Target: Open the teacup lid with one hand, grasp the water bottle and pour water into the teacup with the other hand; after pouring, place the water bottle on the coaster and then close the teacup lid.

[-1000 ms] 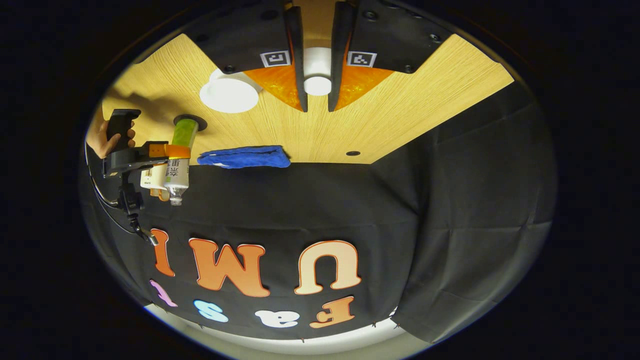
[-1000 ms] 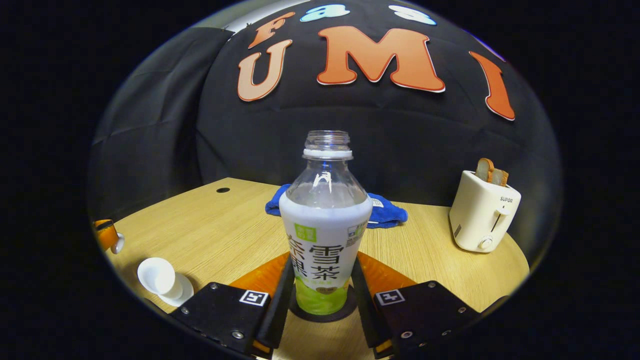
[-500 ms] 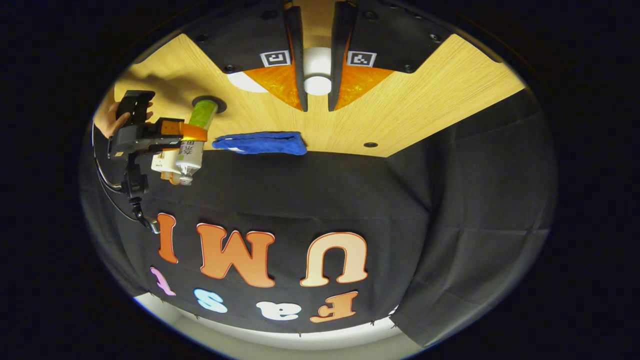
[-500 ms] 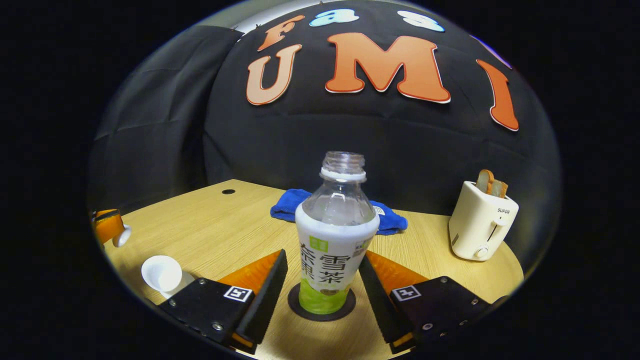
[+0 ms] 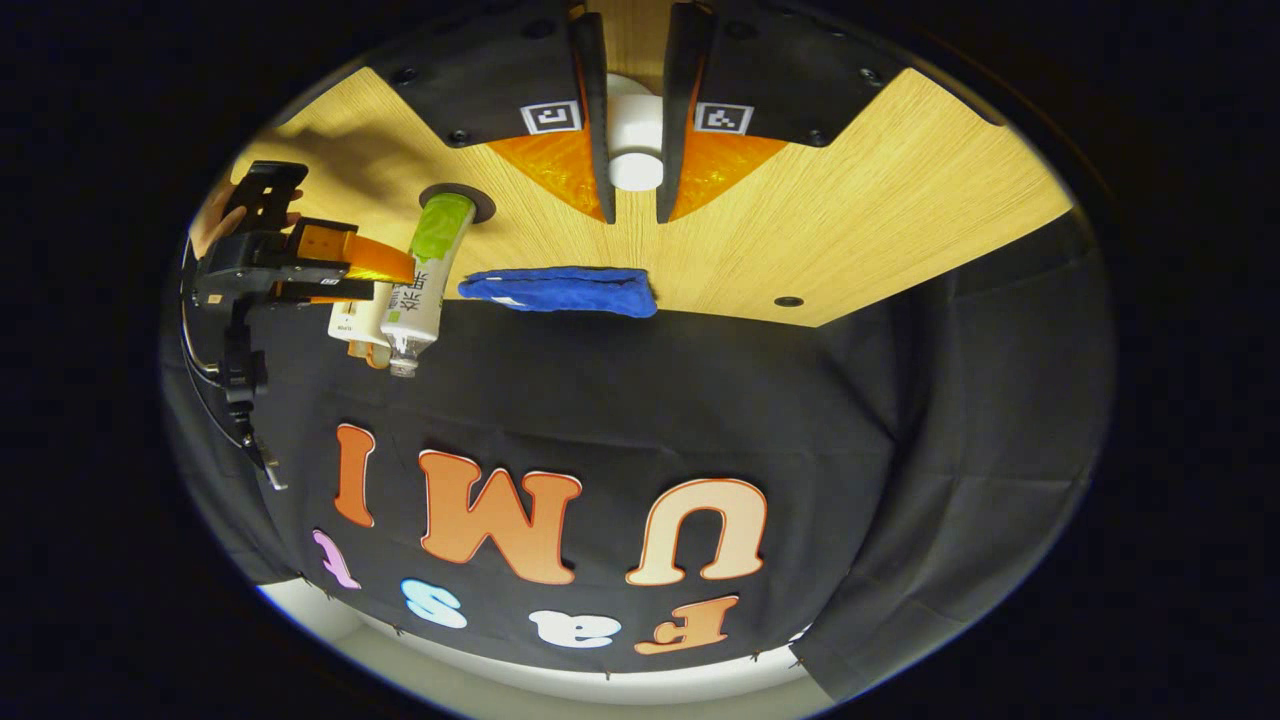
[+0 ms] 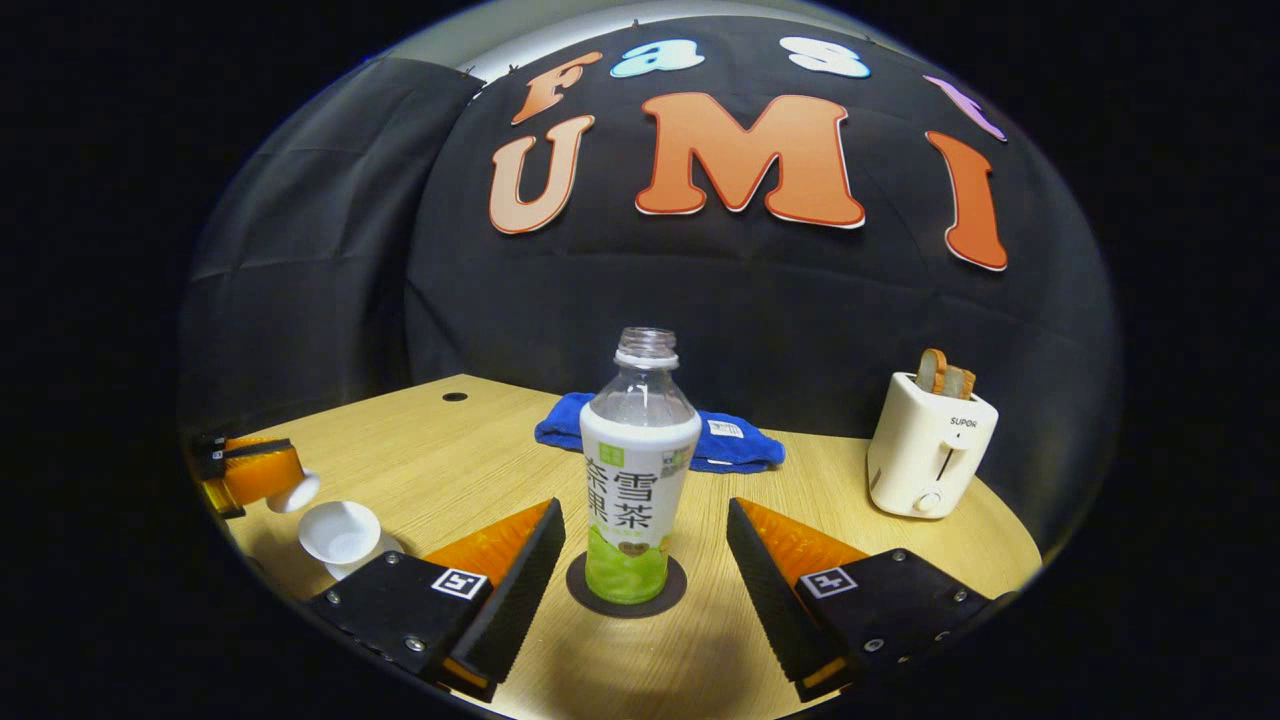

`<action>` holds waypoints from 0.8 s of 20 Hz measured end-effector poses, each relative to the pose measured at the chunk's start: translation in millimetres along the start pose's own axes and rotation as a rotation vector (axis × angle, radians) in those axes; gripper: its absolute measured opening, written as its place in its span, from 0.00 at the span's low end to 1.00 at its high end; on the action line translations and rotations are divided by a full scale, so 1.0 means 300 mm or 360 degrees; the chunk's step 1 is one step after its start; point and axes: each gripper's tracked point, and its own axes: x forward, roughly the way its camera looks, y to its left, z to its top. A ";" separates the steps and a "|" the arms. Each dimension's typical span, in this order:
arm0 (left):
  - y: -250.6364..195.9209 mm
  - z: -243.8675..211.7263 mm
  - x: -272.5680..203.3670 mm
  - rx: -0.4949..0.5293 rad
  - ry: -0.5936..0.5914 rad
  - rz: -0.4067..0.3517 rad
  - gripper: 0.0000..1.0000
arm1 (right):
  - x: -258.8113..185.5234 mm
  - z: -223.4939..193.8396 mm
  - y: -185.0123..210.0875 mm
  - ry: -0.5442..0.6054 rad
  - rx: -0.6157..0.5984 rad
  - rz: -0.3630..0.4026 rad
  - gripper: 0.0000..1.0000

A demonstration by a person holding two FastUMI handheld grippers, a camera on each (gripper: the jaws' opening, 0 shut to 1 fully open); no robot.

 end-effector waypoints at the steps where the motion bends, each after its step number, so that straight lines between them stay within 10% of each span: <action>1: -0.015 -0.004 0.006 0.0004 0.0007 -0.0010 0.27 | -0.011 -0.001 -0.008 -0.0004 -0.0003 -0.0004 0.98; 16: -0.110 -0.102 0.082 0.0124 0.0130 -0.0027 0.27 | -0.120 -0.011 -0.035 -0.0047 0.0115 0.0021 0.98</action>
